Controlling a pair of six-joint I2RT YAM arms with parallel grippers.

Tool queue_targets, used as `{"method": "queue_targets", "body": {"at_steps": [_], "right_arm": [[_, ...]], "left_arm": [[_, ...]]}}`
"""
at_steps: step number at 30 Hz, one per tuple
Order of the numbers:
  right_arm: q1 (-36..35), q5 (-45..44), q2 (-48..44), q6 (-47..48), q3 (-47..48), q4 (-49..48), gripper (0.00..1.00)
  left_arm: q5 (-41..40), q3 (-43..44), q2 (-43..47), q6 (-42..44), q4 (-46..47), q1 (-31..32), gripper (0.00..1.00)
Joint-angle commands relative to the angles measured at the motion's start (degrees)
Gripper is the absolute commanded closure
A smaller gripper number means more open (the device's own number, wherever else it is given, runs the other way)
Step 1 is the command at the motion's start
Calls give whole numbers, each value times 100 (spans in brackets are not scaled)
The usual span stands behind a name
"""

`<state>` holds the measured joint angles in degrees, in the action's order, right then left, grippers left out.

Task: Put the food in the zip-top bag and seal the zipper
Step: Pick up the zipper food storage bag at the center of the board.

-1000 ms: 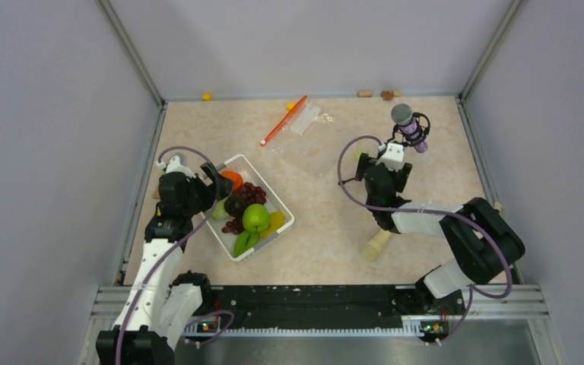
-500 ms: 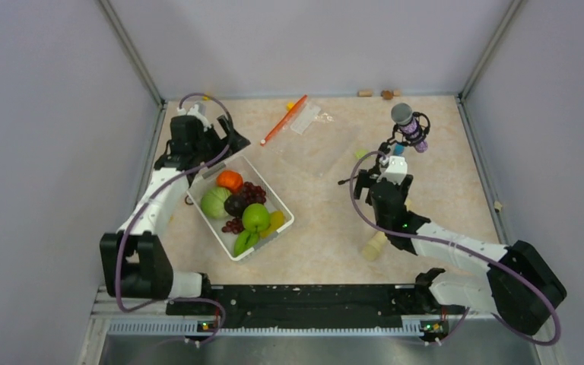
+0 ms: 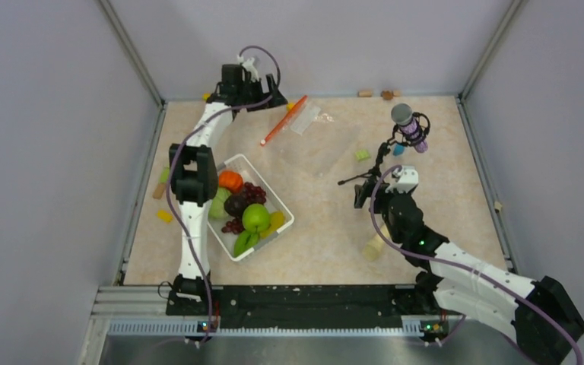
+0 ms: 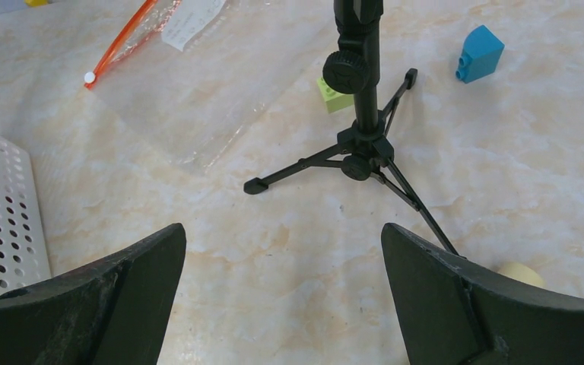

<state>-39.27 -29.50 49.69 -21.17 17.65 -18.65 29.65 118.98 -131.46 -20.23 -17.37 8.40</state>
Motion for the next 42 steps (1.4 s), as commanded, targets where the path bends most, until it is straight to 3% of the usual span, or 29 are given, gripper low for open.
{"method": "queue_targets", "body": {"at_steps": [1, 5, 11, 16, 19, 24, 30, 36, 42], "right_arm": [[-46, 116, -132, 49, -26, -302, 1], [-46, -79, -21, 114, 50, -244, 1], [-45, -147, 37, 126, 57, -227, 1], [-48, -228, -70, 140, 17, -209, 1], [-53, -250, -105, 128, 19, -173, 1], [-47, -297, -234, 71, 28, -62, 1], [-50, -300, -494, 2, -28, 20, 1], [-46, -229, -701, -77, 39, 293, 1], [-46, 537, -834, -217, 309, 836, 1]], "left_arm": [[-168, 1093, -849, 348, -209, 190, 3], [-1635, 1143, -1166, 52, 144, 406, 3], [-1330, 1157, -1450, -420, 408, 482, 3], [-1489, 1156, -1509, -272, 131, 624, 4], [-1498, 1095, -1457, -164, -12, 693, 15], [-1707, 957, -1327, -7, -231, 778, 46], [-1688, 747, -1110, 80, -384, 824, 98], [-1535, 318, -543, -4, -305, 832, 100], [-1667, -334, 391, -69, -355, 943, 100]]}}
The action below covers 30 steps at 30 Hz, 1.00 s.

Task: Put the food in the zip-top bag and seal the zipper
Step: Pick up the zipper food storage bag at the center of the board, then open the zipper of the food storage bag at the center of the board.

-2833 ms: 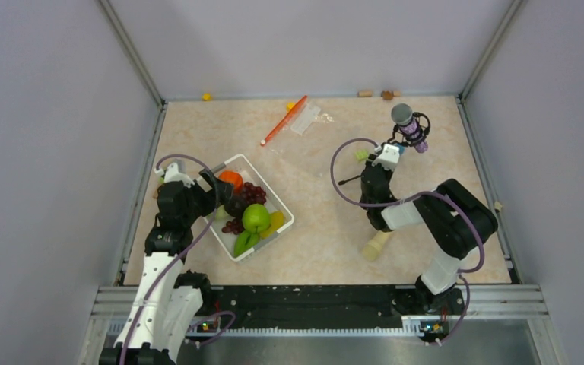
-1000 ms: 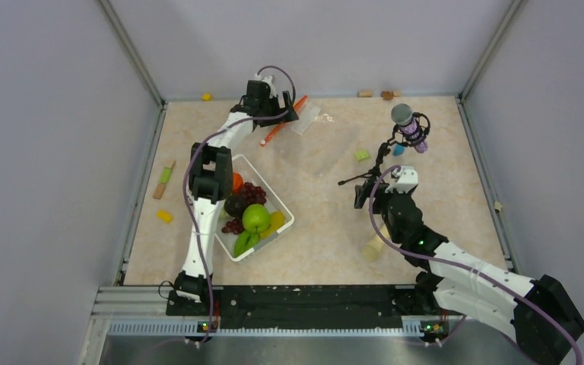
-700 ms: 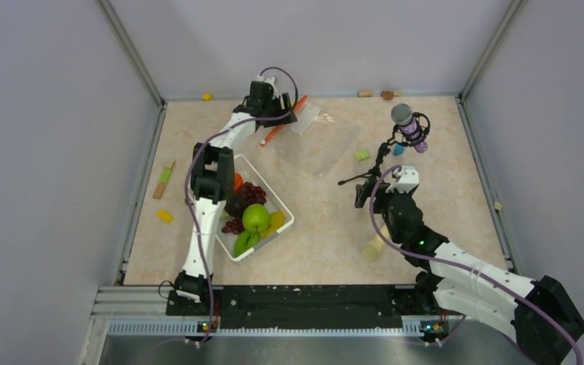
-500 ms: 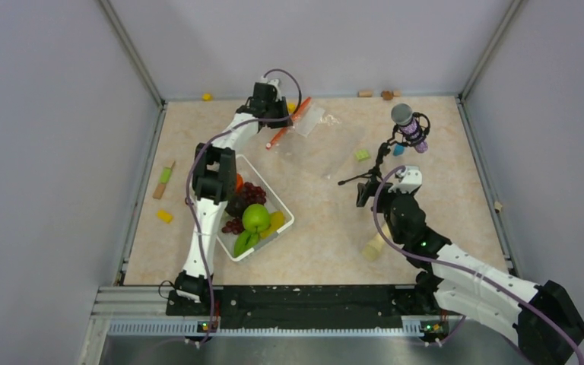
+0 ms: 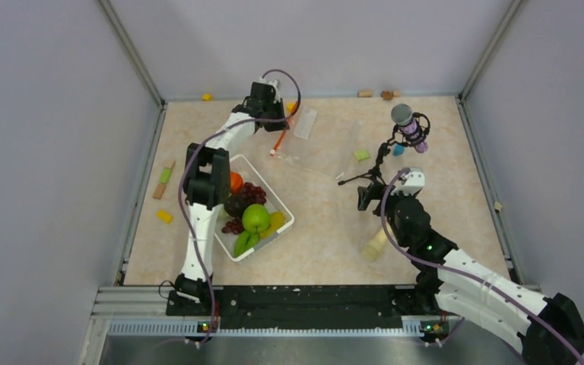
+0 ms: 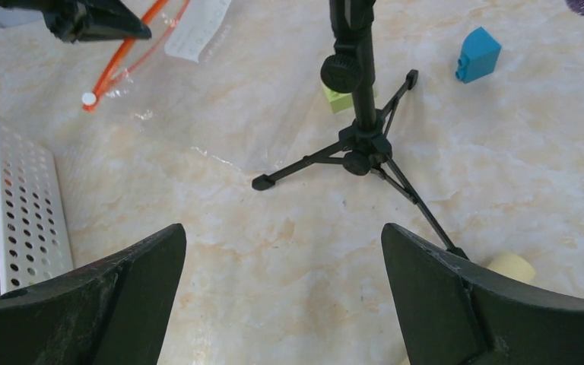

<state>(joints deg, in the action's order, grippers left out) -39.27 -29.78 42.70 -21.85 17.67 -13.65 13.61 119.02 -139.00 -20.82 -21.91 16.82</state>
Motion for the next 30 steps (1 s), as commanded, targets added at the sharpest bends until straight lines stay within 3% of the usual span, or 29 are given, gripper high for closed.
{"method": "queue_targets", "body": {"at_steps": [1, 6, 10, 21, 30], "right_arm": [[-46, 824, -152, -112, 349, 395, 1], [-48, 2494, -91, -14, 583, 612, 1], [-53, 3163, -72, -214, 754, 750, 1], [-47, 3782, -222, -964, 1299, 1206, 1], [-242, 3171, 574, -1494, 2342, 1329, 2]], "left_arm": [[-136, -501, 1373, 37, 95, 154, 100], [-352, -1489, 2700, 336, 113, 535, 100], [-614, -2431, 3653, 272, 174, 952, 100], [-1305, -5473, 6432, -1029, 900, 1845, 100], [-1652, -6679, 7706, -1322, 1143, 2385, 100]]}}
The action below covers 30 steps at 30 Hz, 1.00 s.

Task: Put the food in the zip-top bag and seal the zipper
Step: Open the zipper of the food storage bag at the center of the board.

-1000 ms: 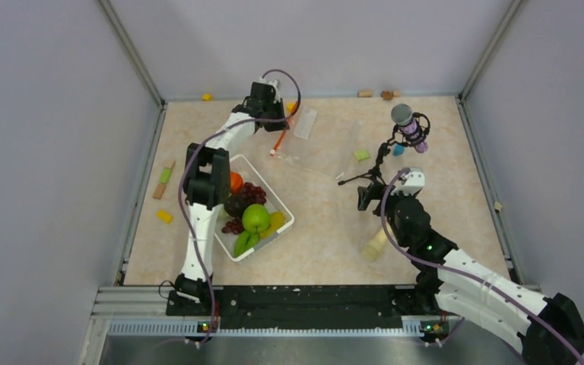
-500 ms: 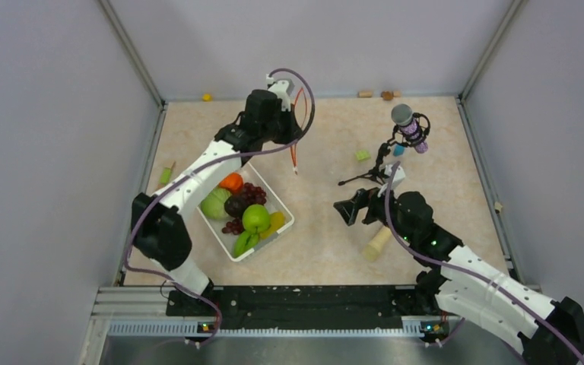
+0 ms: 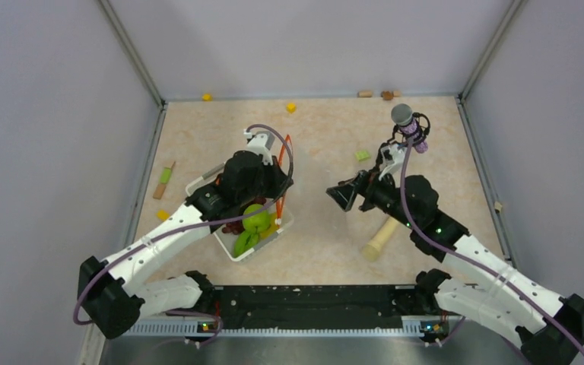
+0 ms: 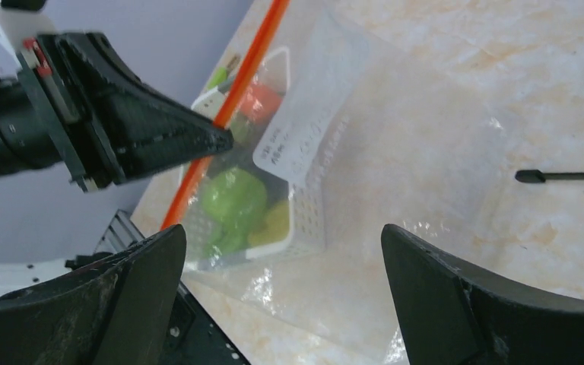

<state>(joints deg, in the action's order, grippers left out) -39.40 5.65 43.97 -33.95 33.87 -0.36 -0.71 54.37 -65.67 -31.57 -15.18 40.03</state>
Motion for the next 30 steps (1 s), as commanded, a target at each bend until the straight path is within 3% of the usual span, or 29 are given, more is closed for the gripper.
{"method": "queue_targets", "body": {"at_steps": [1, 11, 17, 28, 30], "right_arm": [[-332, -601, 664, -287, 934, 141, 2], [-1025, -2373, 3036, -141, 3199, 1460, 6], [-1205, -2664, 3922, 86, 4024, 1808, 10], [-1265, -3088, 4456, 2, 4194, 2248, 19], [-1270, -3064, 4471, -2, 4149, 2244, 30]], "left_arm": [[-207, -280, 427, -249, 507, 98, 100], [41, -518, 532, -203, 587, 241, 100], [400, -627, 598, -217, 740, 307, 100], [313, -659, 649, -230, 761, 400, 100], [319, -664, 626, -229, 769, 408, 100]]}}
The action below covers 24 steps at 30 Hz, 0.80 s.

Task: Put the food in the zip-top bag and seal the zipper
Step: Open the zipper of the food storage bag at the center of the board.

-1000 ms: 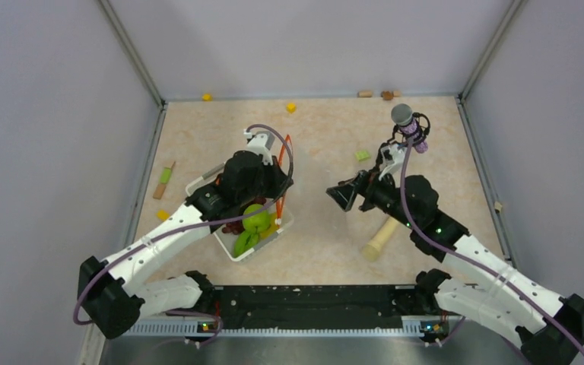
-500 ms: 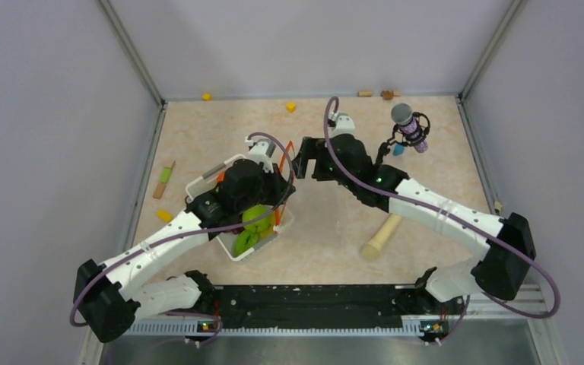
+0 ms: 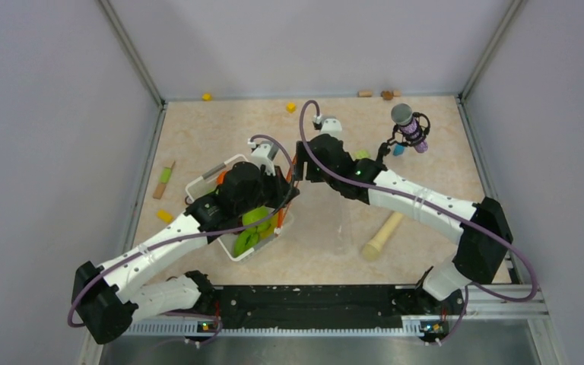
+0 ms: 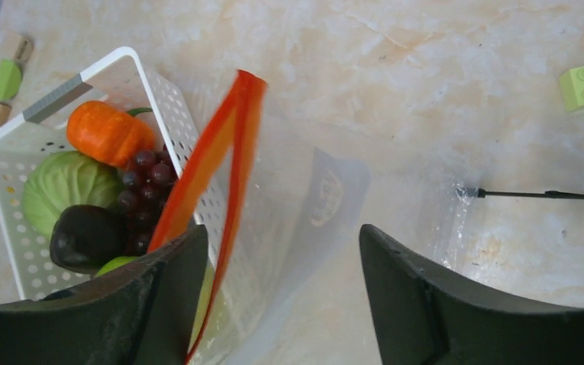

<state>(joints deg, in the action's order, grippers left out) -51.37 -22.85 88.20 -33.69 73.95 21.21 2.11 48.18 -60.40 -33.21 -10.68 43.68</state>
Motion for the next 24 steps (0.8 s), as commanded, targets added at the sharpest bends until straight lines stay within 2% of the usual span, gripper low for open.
{"method": "queue_targets", "body": {"at_steps": [1, 3, 7, 13, 15, 19, 24], "right_arm": [[-74, -208, 48, -25, 114, 64, 40], [-67, -200, 12, -21, 15, -32, 70], [-69, -93, -300, 40, -345, -397, 98], [-73, 900, -994, 589, -1128, -1476, 100], [-73, 1155, -1199, 670, -1299, -1654, 100], [-71, 1554, -1459, 622, -1456, -1911, 100], [-73, 1620, -1456, 451, -1228, -1723, 100]], "left_arm": [[66, -39, 87, -71, 325, 52, 100], [216, -20, 74, -65, 340, 60, 97], [564, -33, 271, -38, 301, 62, 60], [1153, -212, 1202, -170, 286, 62, 16], [927, -312, 1541, -273, 193, 62, 7], [322, -402, 1792, -396, -132, 62, 3], [256, -185, 1268, -540, -418, 68, 6]]}}
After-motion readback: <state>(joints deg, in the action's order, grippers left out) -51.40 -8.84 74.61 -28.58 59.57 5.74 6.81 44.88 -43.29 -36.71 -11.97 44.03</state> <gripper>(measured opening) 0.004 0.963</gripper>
